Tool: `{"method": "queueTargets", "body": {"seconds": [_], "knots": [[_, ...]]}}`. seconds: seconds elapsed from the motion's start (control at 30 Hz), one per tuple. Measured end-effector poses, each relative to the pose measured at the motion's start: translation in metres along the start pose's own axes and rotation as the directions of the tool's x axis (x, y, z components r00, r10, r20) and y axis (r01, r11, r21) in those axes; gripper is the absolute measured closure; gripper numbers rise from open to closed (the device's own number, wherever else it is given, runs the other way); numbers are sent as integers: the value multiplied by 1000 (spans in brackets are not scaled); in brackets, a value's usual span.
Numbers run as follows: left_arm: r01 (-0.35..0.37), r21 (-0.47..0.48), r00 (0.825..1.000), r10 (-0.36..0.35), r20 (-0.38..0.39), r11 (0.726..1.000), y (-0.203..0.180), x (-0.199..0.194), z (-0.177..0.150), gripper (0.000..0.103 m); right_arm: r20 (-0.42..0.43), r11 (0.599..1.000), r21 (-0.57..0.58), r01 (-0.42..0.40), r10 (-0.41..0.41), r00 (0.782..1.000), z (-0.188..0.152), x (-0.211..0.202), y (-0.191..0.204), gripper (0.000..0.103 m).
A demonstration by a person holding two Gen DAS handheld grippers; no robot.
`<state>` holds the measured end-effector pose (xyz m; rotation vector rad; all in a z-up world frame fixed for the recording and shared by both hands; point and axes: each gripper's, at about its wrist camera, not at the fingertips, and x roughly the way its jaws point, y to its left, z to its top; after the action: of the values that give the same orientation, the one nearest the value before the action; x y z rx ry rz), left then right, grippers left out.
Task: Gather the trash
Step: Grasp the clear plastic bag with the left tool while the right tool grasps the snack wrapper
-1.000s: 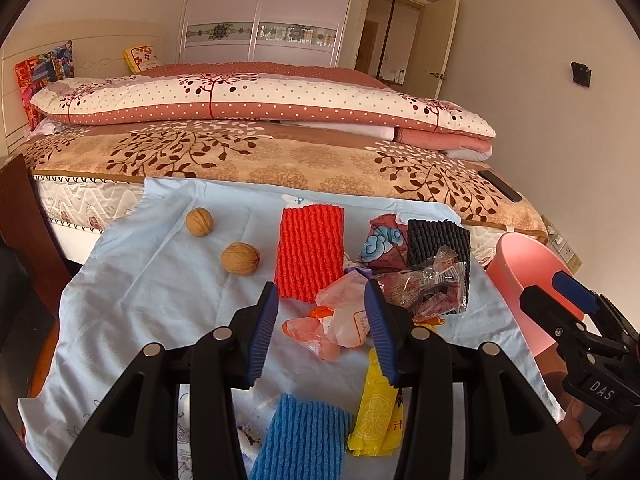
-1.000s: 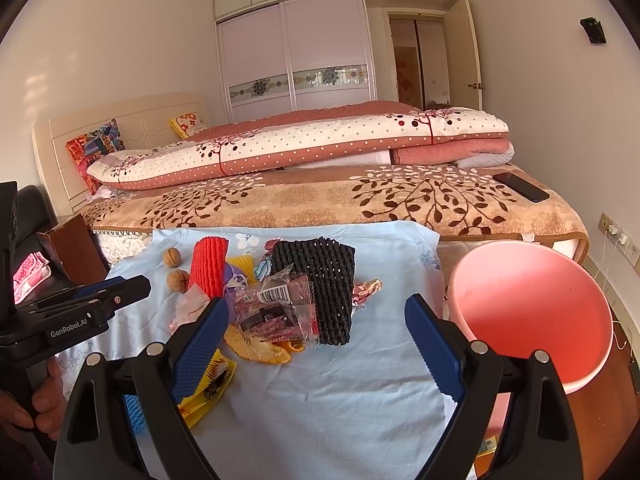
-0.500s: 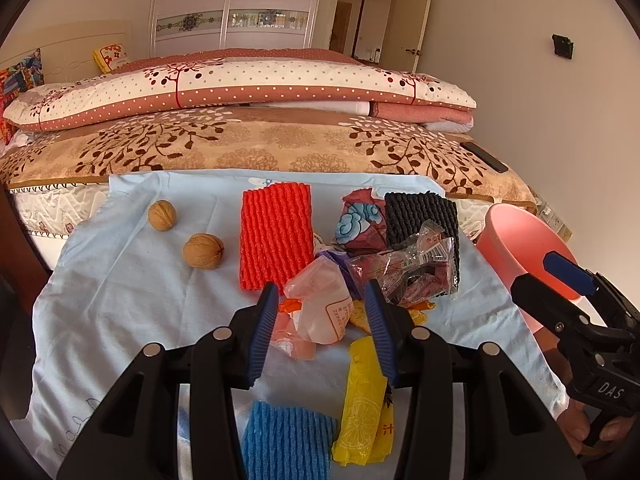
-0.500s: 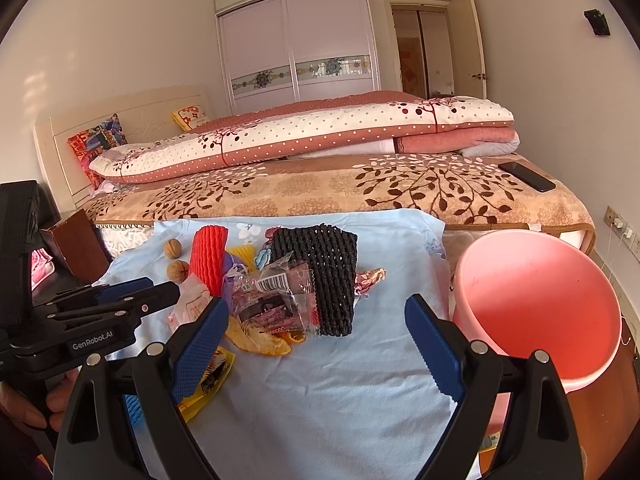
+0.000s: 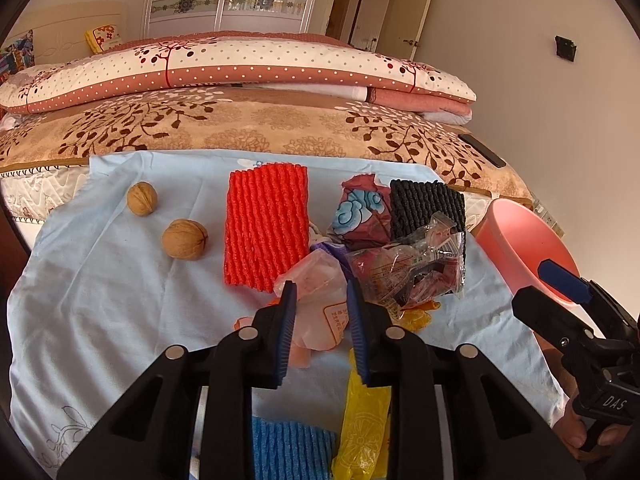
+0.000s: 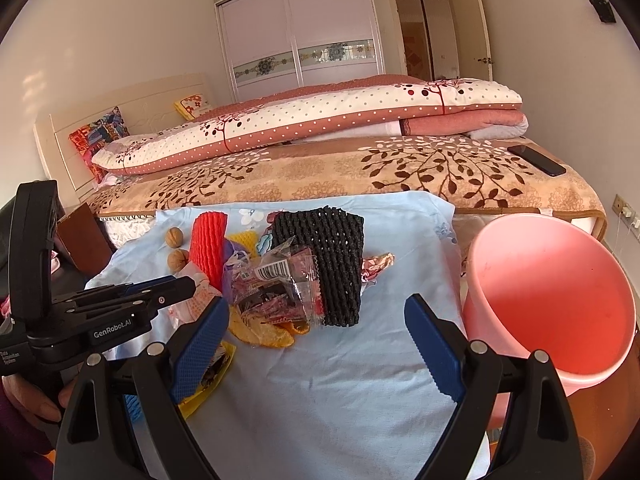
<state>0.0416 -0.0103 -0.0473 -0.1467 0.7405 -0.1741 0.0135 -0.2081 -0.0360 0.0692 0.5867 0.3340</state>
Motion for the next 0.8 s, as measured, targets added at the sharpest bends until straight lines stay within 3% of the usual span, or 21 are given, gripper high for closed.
{"method": "queueTargets", "body": {"seconds": [0.33, 0.53, 0.6, 0.8], "knots": [[53, -52, 998, -51, 42, 997, 11, -20, 3, 78, -51, 993, 3, -121, 121, 991, 14, 19, 6, 30], [78, -75, 996, -74, 59, 994, 17, -31, 5, 78, -94, 988, 42, -151, 155, 983, 24, 43, -1, 36], [89, -72, 994, -84, 67, 993, 16, -35, 5, 78, -118, 986, 44, -159, 164, 979, 25, 50, -1, 46], [103, -68, 992, -97, 80, 992, 15, -40, 7, 78, -157, 987, 35, -155, 158, 975, 19, 60, 2, 57]]}}
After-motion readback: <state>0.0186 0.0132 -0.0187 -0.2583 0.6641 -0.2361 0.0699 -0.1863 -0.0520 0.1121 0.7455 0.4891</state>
